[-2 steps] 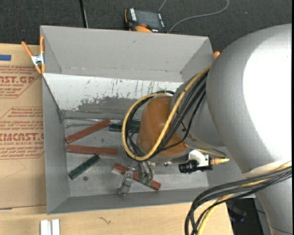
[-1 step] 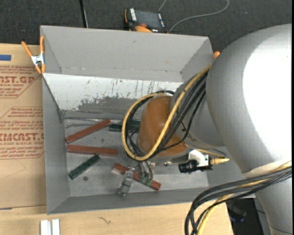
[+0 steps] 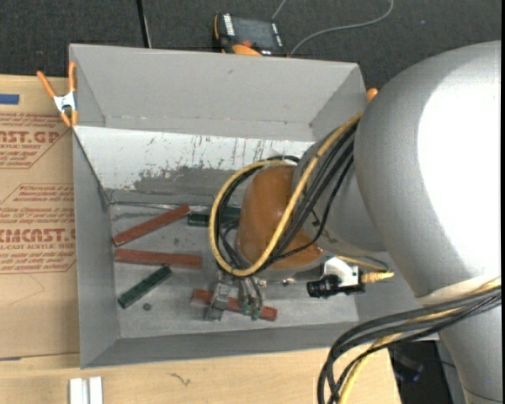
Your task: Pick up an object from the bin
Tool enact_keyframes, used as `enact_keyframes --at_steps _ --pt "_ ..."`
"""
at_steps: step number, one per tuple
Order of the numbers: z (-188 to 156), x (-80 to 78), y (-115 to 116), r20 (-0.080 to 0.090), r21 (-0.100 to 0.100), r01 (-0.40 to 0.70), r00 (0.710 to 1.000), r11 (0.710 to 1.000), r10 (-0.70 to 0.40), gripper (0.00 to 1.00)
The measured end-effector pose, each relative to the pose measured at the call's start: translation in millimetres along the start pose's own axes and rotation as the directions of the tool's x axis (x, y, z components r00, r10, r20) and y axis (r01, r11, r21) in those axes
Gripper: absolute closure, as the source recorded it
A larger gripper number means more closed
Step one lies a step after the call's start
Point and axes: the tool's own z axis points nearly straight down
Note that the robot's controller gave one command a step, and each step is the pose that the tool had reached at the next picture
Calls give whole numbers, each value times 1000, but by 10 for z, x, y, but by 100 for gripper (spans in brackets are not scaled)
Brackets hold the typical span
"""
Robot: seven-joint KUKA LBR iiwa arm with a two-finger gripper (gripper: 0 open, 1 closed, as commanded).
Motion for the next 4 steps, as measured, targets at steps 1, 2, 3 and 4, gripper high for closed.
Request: enact_keyframes --at_steps 1,2,3,4 --pt "-202 1 4 1 -1 1 1000 1000 -1 100" --pt "-254 6 7 0 0 1 1000 1000 -1 100" --pt "-312 10 9 0 0 2 1000 1000 -2 100" --pt "-718 11 15 2 -2 3 1000 1000 -3 100"
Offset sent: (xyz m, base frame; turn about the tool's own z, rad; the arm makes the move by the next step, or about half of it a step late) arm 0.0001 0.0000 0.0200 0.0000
